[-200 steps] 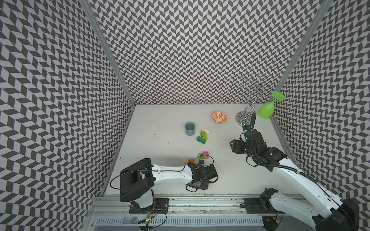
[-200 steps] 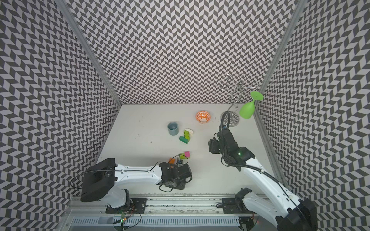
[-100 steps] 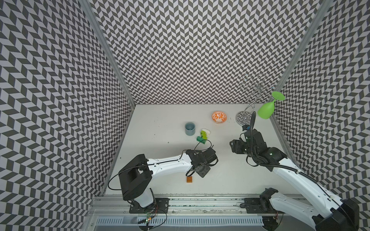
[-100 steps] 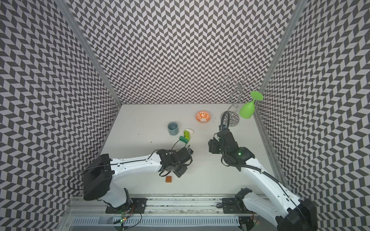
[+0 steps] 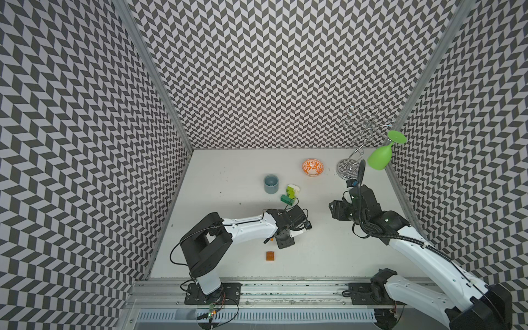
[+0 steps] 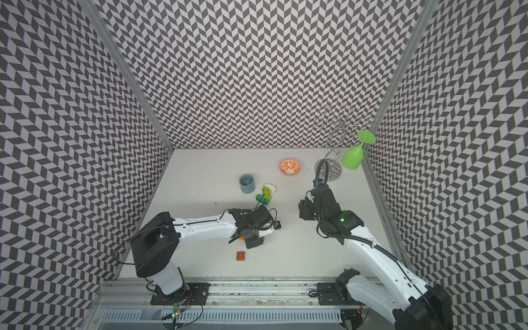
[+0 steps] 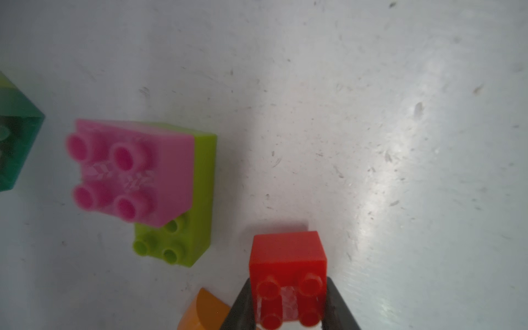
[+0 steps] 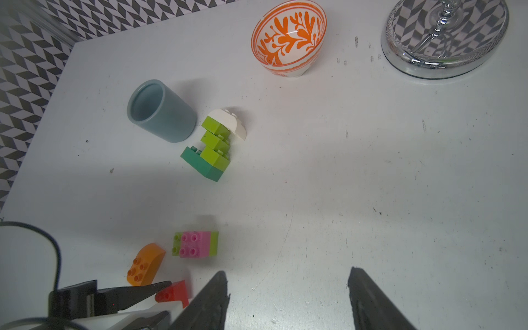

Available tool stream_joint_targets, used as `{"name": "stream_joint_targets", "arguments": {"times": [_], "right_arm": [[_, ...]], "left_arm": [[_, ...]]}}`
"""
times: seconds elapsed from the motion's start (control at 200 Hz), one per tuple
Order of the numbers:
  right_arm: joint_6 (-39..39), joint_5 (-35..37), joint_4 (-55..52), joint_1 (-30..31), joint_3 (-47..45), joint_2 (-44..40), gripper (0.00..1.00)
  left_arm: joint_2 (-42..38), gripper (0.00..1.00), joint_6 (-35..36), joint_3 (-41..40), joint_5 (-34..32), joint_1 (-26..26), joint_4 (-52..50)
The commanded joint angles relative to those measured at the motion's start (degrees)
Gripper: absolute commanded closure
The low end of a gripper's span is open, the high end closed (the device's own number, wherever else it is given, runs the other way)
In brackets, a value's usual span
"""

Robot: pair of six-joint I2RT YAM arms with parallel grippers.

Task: Assemble the letter s with lego
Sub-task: Place the lego brick at the center of the board.

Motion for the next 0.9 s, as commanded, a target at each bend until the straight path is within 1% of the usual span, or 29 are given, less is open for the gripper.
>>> {"name": "stream_joint_targets", "arguments": {"times": [0.0, 0.09, 0.235, 0.356, 0.481, 0.561, 0.636, 0.701, 0.761, 0.796, 0.846, 0.896], "right_arm": [[-1.0, -0.5, 2.7, -0.5, -1.0, -0.8, 0.33], [-1.0, -0.7, 2.7, -0.6, -0.9, -0.8, 0.33], [-1.1, -0.8, 2.4, -0.7, -0.5, -1.1, 0.33], [-0.7, -1.1, 2.3, -0.8, -0.3, -1.0, 0.31], [-0.5, -1.8, 1.8, -0.8, 0.4, -0.6, 0.24], [-0.3, -2.2, 1.2, -0.8, 1.4, -0.2, 0.19], [0.5, -3.1, 0.6, -0.8, 2.5, 0.0, 0.18], [1.0, -5.4, 0.8, -0.8, 3.0, 0.0, 0.19], [4.4, -8.5, 1.5, -0.8, 2.6, 0.1, 0.21], [7.0, -10.4, 2.2, -0.4, 2.1, 0.4, 0.23], [10.7, -11.8, 3.4, 1.6, 1.1, 1.5, 0.24], [14.2, -10.0, 3.7, 5.3, 1.2, 3.3, 0.24]], "left_arm": [[1.7, 0.82, 4.9, 2.6, 1.9, 0.5, 1.4], [3.1, 0.78, 5.6, 3.0, 1.4, 0.7, 1.0], [2.9, 0.65, 5.8, 2.7, 0.8, 0.8, 1.0], [1.9, 0.56, 6.1, 2.4, -0.7, 0.8, 1.0], [-0.1, 0.48, 6.1, 2.6, -1.6, 0.6, 1.0], [-2.6, 0.46, 6.0, 2.8, -2.9, 0.2, 0.5], [-6.6, 0.46, 4.4, 4.0, -5.0, -0.1, -0.6], [-12.6, 0.46, 2.4, 4.3, -6.6, 0.0, -0.2], [-19.2, 0.46, -0.3, 3.6, -8.5, 0.3, 1.7], [-23.1, 0.46, -2.6, 2.7, -10.9, 0.7, 3.5], [-28.2, 0.45, -6.2, 1.0, -13.8, 1.9, 5.9], [-33.1, 0.43, -10.5, -1.2, -16.8, 3.8, 8.0]]}}
